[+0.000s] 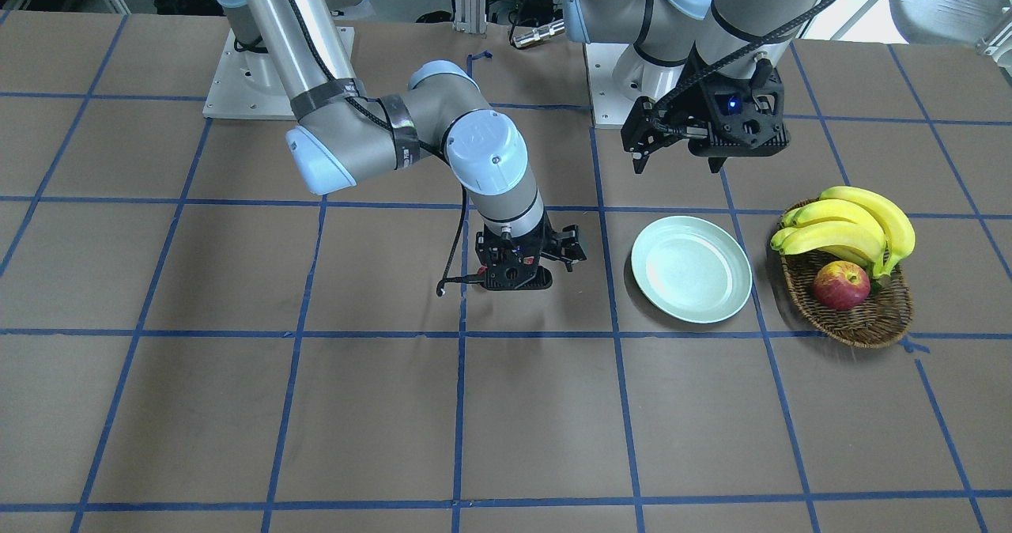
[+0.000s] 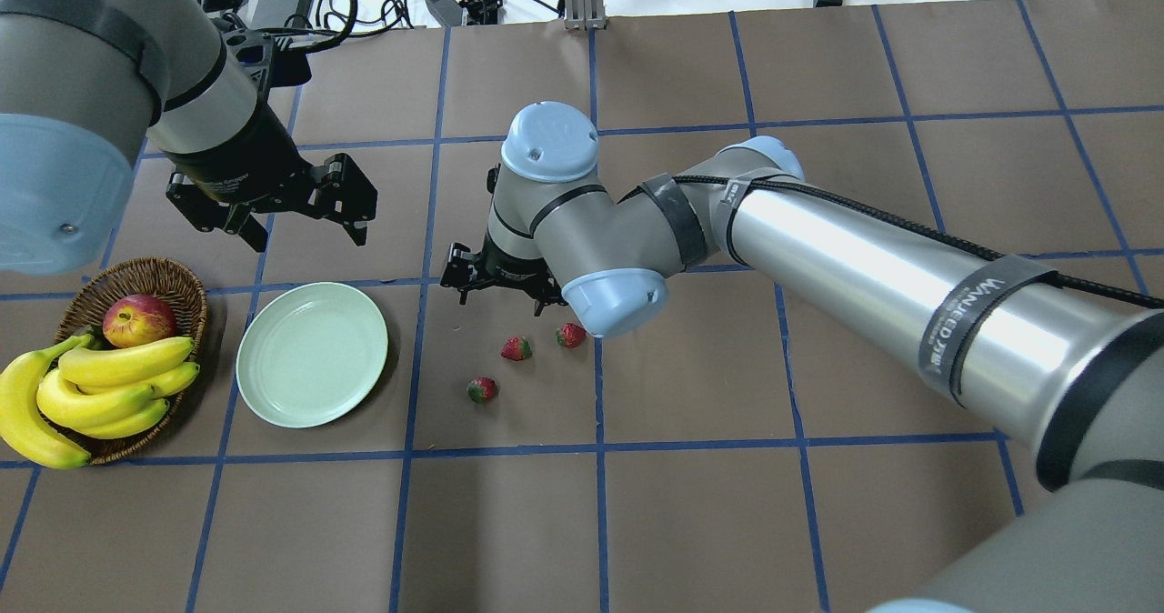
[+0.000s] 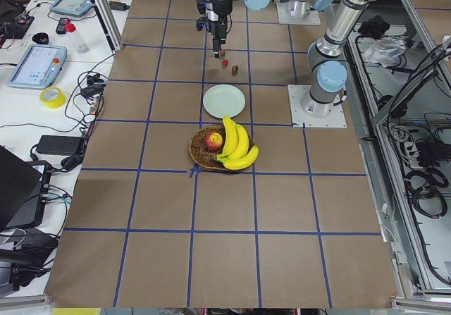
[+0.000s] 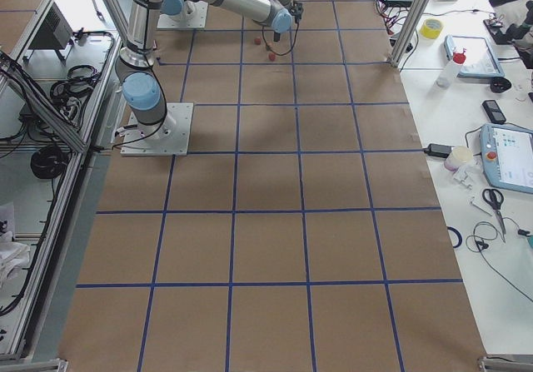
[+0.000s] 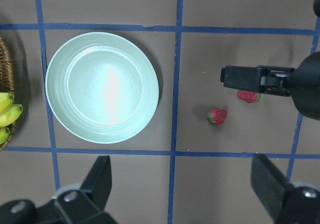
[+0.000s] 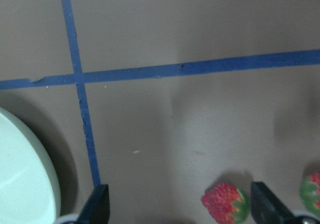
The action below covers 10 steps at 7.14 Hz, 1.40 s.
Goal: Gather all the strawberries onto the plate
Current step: 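Raise the right arm away while the left arm moves toward the strawberries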
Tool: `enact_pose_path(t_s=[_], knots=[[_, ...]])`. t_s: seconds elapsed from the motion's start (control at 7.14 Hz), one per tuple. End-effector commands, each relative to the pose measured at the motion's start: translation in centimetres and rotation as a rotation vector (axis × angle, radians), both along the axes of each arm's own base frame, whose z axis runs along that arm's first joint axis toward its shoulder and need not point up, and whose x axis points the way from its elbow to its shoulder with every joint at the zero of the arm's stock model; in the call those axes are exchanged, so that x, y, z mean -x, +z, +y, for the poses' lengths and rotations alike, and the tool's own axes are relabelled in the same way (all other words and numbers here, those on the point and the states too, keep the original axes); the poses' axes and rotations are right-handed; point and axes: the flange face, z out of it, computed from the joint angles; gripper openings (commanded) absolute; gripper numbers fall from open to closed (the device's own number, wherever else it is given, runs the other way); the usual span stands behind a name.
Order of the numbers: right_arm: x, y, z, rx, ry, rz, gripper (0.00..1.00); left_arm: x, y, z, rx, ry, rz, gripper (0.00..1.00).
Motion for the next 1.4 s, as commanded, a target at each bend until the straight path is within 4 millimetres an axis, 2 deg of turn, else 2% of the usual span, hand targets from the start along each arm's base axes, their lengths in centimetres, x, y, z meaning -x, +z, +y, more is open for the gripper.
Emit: enact_pose_path(t_s=[0.0, 0.28, 0.42, 0.56, 0.7, 0.84, 0.98, 1.12, 1.26], knots=[[8.5, 5.0, -2.7, 0.006, 0.028, 0.098, 1.0, 0.1, -0.3, -0.2, -0.003, 0.001, 0.004, 1.0], [20.7, 11.6, -5.3, -0.038, 0.01, 0.162, 1.0, 0.1, -0.4, -0.2, -0.006, 0.014, 0.005, 1.0], [24.6, 15.1, -6.0, -0.031, 0.056, 0.233, 1.0, 0.0, -0.8, -0.4, -0.015, 0.016, -0.001, 1.0], [25.2, 18.3, -6.5, 0.005, 0.063, 0.271, 1.0, 0.1, -1.6, -0.2, -0.037, 0.016, 0.002, 1.0], [25.4, 22.5, -6.2, 0.029, 0.053, 0.291, 1.0, 0.0, -3.3, 0.1, -0.066, 0.004, 0.007, 1.0], [25.5, 25.6, -5.2, 0.068, 0.048, 0.294, 1.0, 0.2, -3.9, 0.1, -0.087, 0.011, 0.022, 1.0], [25.5, 27.4, -3.9, 0.11, 0.044, 0.286, 1.0, 0.3, -4.3, 0.2, -0.1, 0.007, 0.029, 1.0], [25.5, 28.3, -4.4, 0.188, 0.042, 0.279, 1.0, 0.9, -5.0, 0.4, -0.137, 0.022, 0.086, 1.0], [25.6, 26.6, -4.9, 0.257, 0.072, 0.282, 0.94, 1.1, -6.2, 0.1, -0.176, 0.026, 0.1, 1.0]])
